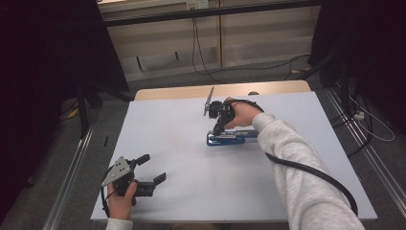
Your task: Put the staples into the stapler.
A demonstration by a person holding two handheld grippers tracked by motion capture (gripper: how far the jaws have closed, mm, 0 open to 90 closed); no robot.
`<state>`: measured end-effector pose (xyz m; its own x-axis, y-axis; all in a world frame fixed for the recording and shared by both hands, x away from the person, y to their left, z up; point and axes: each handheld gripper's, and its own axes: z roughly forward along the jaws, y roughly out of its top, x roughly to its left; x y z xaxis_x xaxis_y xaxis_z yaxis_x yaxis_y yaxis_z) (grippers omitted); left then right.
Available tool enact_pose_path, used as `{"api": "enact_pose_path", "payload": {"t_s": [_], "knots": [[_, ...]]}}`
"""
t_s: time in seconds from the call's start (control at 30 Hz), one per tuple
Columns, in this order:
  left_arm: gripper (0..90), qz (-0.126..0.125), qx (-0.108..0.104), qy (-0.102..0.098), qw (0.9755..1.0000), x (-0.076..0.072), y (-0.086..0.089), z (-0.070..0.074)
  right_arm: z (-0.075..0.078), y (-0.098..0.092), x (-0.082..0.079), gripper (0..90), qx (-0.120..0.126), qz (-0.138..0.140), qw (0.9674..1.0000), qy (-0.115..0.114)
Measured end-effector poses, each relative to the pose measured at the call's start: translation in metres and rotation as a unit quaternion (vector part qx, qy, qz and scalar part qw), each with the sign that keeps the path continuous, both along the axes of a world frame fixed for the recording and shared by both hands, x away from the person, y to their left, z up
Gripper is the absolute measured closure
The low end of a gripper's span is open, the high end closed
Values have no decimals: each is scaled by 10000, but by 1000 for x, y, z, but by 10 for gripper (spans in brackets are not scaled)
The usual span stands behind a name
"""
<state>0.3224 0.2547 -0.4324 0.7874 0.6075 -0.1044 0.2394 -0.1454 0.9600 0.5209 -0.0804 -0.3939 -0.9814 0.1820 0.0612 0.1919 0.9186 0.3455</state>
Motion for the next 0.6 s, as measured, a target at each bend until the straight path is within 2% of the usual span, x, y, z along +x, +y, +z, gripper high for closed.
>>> {"api": "enact_pose_path", "payload": {"t_s": [0.2, 0.3, 0.6], "knots": [[43, -9, 22, -29, 10000, 0, 0, 0, 0, 0, 0, 783, -42, -8, 10000, 57], [43, -7, 17, -1, 10000, 0, 0, 0, 0, 0, 1, 783, 19, 4, 10000, 31], [43, -11, 1, -19, 10000, 0, 0, 0, -1, 0, 1, 783, -22, -9, 10000, 14]]}}
